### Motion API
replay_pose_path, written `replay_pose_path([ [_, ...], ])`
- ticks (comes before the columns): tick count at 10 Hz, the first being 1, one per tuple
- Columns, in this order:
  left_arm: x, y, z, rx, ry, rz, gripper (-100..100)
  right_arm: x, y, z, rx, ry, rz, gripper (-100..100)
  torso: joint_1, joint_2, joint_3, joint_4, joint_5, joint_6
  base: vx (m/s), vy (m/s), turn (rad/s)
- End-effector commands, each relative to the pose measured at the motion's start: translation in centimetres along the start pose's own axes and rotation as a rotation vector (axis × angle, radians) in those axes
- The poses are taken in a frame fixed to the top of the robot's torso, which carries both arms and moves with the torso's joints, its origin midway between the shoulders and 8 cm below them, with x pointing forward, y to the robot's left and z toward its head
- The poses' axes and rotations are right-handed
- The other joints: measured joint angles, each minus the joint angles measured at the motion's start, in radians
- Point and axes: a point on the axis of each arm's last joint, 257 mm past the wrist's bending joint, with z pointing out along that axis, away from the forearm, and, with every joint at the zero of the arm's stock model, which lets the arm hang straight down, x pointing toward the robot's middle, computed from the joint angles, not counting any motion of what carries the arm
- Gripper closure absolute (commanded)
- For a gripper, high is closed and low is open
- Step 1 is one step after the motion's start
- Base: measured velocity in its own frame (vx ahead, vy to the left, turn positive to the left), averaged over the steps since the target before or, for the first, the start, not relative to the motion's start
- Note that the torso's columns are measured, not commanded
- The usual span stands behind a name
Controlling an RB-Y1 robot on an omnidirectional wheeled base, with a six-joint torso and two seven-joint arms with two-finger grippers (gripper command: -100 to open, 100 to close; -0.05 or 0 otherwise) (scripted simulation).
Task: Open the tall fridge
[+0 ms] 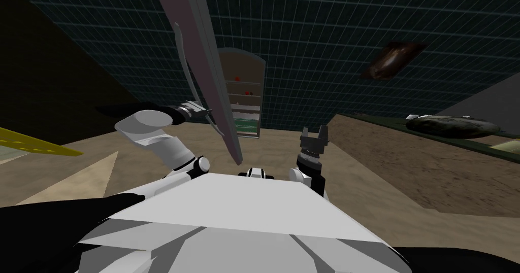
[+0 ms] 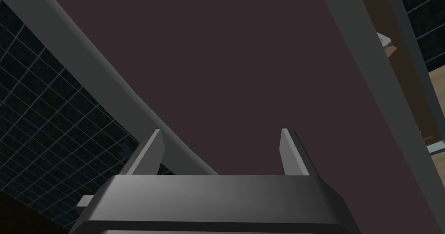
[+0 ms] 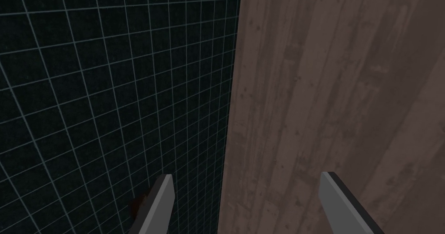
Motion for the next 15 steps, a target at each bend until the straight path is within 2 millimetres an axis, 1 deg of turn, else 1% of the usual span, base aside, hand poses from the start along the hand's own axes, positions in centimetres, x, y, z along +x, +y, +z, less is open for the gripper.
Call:
replay_pose_path([
  [1,0.7,0.7,-0.2,-0.025,0.02,-0.003,100,0.0,0.0,0.0,0.0,0.0,0.0,0,0.0,0.005,0.005,-0.001,0.003,-0.002,-0.077,0.146,-0.024],
  [2,0.7,0.7,-0.2,-0.025,0.02,-0.003,100,0.0,0.0,0.0,0.0,0.0,0.0,0,0.008,0.015,0.013,0.001,0.007,-0.005,-0.1,0.21,-0.027],
  [4,1.4,1.5,-0.4,-0.05,0.041,-0.005,100,0.0,0.0,0.0,0.0,0.0,0.0,0,0.006,0.02,0.016,0.004,0.007,-0.008,-0.097,0.202,-0.024],
  [10,3.6,3.8,-1.3,-0.126,0.103,-0.008,100,0.0,0.0,0.0,0.0,0.0,0.0,0,-0.002,0.017,0.014,0.002,0.004,-0.006,-0.104,0.241,-0.019],
  [11,3.4,3.5,-1.2,-0.117,0.097,-0.008,100,0.0,0.0,0.0,0.0,0.0,0.0,0,-0.001,0.018,0.015,0.002,0.005,-0.006,-0.044,0.114,-0.012],
  [12,4.4,3.2,-0.9,-0.132,0.106,-0.003,-100,0.0,0.0,0.0,0.0,0.0,0.0,0,-0.008,0.015,0.014,0.001,0.003,-0.006,-0.008,0.03,-0.01],
  [14,5.7,2.6,-0.5,-0.15,0.116,0.003,-100,0.0,0.0,0.0,0.0,0.0,0.0,0,-0.011,0.013,0.011,0.001,0.0,-0.001,-0.004,0.009,-0.008],
  [15,6.3,2.4,-0.4,-0.157,0.12,0.005,-100,0.0,0.0,0.0,0.0,0.0,0.0,0,-0.008,0.012,0.01,0.004,-0.001,-0.002,-0.005,-0.016,-0.032],
])
